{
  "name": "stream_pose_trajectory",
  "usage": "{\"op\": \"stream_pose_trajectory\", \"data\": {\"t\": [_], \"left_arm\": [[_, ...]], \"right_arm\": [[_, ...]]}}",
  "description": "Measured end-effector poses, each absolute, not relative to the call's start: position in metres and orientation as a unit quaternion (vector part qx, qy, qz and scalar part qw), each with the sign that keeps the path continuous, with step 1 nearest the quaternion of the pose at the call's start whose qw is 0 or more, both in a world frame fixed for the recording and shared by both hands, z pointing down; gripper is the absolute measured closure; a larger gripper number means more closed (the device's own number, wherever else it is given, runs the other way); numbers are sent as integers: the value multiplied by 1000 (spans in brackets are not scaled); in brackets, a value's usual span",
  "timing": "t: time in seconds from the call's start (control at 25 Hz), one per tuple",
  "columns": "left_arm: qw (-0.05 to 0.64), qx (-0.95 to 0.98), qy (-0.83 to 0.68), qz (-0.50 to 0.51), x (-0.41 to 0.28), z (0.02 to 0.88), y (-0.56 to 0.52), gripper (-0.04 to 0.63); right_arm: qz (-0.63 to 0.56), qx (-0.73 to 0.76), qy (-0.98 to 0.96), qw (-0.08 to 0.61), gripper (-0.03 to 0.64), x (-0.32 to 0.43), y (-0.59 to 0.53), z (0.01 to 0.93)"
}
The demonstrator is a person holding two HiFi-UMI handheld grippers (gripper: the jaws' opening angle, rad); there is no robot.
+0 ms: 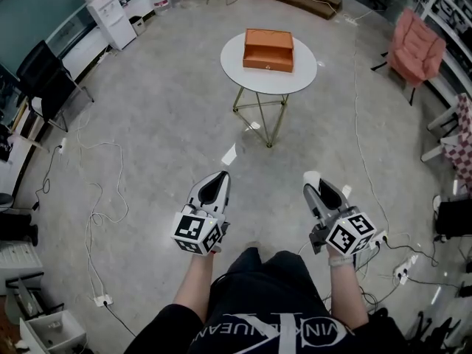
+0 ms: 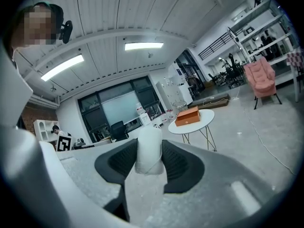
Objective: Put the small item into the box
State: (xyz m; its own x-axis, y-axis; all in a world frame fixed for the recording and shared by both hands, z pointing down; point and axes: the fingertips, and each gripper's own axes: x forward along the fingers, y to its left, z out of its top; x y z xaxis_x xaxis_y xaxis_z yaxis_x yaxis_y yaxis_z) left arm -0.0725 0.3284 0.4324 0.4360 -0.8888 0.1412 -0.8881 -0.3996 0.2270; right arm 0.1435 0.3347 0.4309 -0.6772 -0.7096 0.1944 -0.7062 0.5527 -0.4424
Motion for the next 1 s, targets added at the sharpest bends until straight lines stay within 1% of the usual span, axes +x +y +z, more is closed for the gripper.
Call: {"op": "stream_pose_trajectory", "data": {"t": [0.44,1.0], "left_arm": [[151,827,-542,-2,-91,450,303,580],[155,812,-563,5,-122,449,206,580]], "right_arm": [[-269,-398,877,-3,451,131,298,444],[-280,-366,887,1,451,95,184,447]]}}
